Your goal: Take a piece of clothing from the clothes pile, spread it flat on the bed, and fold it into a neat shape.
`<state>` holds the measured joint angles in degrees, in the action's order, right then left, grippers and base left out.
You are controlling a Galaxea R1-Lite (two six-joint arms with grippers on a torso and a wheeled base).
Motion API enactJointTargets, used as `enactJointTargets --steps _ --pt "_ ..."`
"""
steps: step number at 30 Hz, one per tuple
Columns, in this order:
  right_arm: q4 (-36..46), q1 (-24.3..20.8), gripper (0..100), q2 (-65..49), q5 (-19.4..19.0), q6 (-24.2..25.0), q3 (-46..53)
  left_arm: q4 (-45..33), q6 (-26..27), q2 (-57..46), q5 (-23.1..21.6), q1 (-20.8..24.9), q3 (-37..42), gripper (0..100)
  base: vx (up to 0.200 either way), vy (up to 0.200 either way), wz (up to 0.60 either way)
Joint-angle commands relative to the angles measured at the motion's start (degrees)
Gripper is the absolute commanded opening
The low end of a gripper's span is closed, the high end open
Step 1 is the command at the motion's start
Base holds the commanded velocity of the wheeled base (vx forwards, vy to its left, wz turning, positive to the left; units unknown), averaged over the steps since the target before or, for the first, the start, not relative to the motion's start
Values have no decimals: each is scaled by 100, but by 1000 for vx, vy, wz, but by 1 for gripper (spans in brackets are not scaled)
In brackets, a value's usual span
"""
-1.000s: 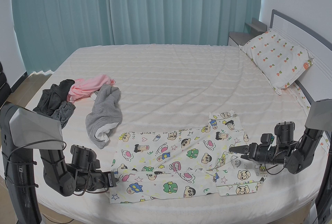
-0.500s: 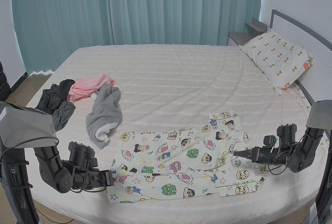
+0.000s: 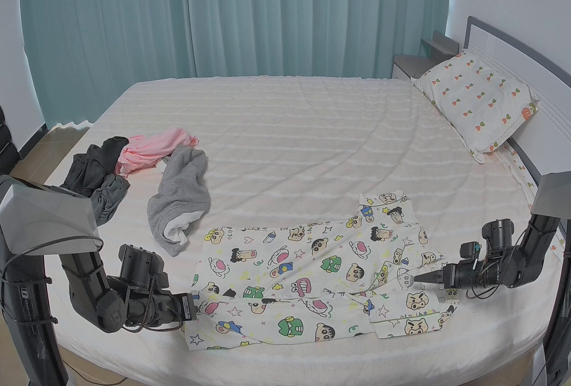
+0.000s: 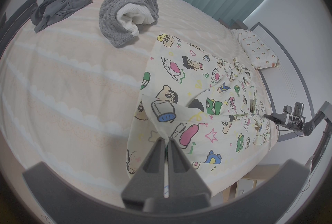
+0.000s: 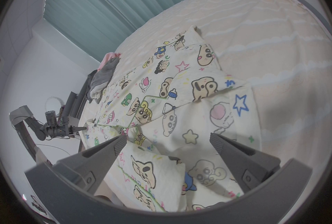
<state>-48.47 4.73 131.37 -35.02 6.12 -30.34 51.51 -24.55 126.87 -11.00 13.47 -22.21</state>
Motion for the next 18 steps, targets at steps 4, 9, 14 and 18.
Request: enactJointTargets --steps 4,9,14,18 --pt "4 37 100 91 -145 -542 195 0 -15 22 -17 -2 6 0 0 0 0" --pt "-22 -25 100 214 -163 -902 231 0 -15 31 -25 -2 15 0 0 0 0" --pt "-22 -148 100 223 -171 -911 213 0 -15 40 -17 -2 -3 0 0 0 0" --pt "-22 -157 0 223 -277 -911 213 0 -15 40 -17 6 6 0 0 0 0"
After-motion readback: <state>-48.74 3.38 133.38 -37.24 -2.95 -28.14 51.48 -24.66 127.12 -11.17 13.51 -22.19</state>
